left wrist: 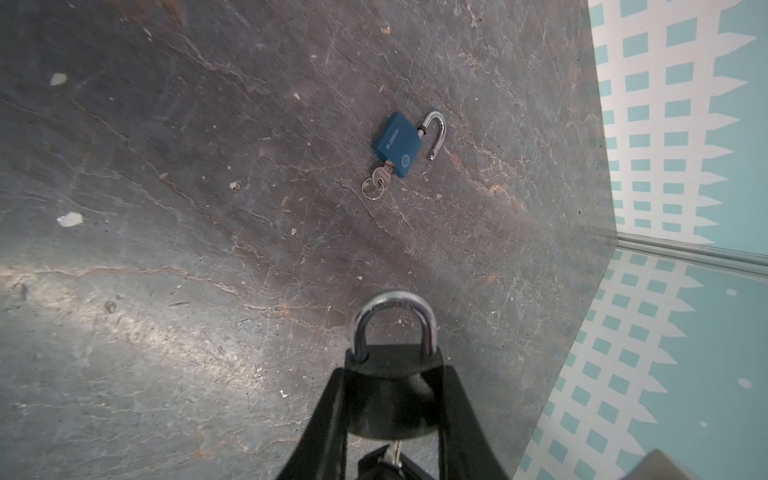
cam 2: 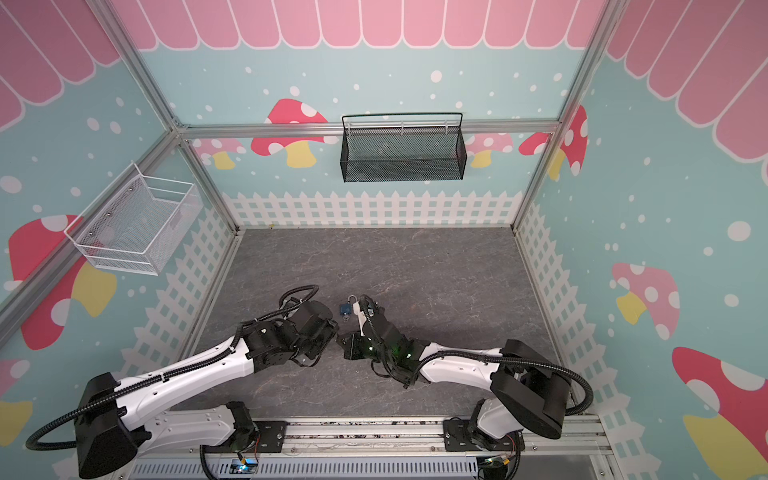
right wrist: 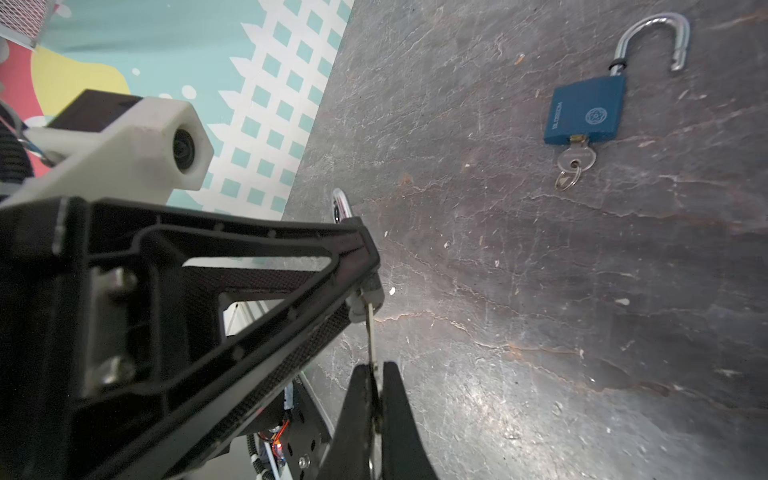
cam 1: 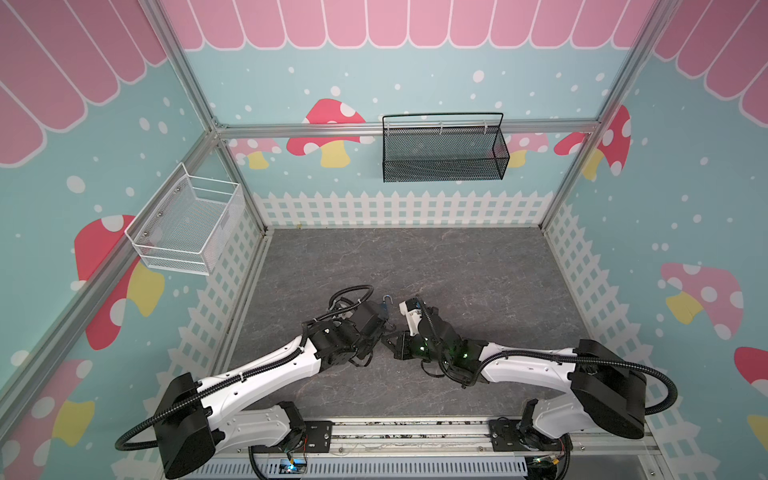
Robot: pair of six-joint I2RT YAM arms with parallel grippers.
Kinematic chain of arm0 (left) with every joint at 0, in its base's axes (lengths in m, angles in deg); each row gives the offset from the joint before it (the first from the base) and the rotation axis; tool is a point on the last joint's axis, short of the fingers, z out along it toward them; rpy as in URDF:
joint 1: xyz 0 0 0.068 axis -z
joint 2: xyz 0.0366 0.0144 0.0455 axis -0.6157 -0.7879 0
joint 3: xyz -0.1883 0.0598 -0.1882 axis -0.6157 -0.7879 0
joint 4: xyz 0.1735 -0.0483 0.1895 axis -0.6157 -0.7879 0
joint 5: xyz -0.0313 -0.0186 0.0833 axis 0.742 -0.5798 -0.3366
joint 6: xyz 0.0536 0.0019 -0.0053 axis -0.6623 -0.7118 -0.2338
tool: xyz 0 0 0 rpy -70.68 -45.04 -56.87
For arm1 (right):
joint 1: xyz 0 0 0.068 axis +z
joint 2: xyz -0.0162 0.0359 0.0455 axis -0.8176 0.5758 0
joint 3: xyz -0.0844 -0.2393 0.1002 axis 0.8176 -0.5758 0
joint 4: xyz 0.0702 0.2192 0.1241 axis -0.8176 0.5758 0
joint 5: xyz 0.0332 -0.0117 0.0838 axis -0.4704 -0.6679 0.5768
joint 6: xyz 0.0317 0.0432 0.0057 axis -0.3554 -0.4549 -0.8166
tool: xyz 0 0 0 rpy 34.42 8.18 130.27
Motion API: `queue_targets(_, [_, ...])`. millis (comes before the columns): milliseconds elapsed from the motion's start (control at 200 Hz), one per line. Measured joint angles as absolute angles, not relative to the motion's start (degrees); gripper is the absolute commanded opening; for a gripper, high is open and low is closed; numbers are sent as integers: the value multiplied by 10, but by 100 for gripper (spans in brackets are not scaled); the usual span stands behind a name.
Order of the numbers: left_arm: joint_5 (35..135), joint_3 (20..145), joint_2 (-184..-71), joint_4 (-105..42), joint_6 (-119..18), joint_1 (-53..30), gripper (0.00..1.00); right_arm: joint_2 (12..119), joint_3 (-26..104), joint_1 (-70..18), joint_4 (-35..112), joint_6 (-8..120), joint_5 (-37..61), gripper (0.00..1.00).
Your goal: Unlock with the key
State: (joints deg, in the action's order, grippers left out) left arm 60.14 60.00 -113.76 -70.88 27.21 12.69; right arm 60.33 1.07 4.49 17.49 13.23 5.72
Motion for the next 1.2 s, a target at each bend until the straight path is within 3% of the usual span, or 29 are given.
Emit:
queue_targets(175, [609, 600, -1159, -712, 274, 126, 0, 619, 11, 49, 177, 146, 51, 0])
queue_targets(475, [647, 600, -1181, -724, 273, 123, 0, 666, -44, 18, 41, 41, 168, 0])
queue_targets(1196, [664, 631, -1192, -753, 206, 128, 0, 611, -44, 23, 128, 152, 131, 0])
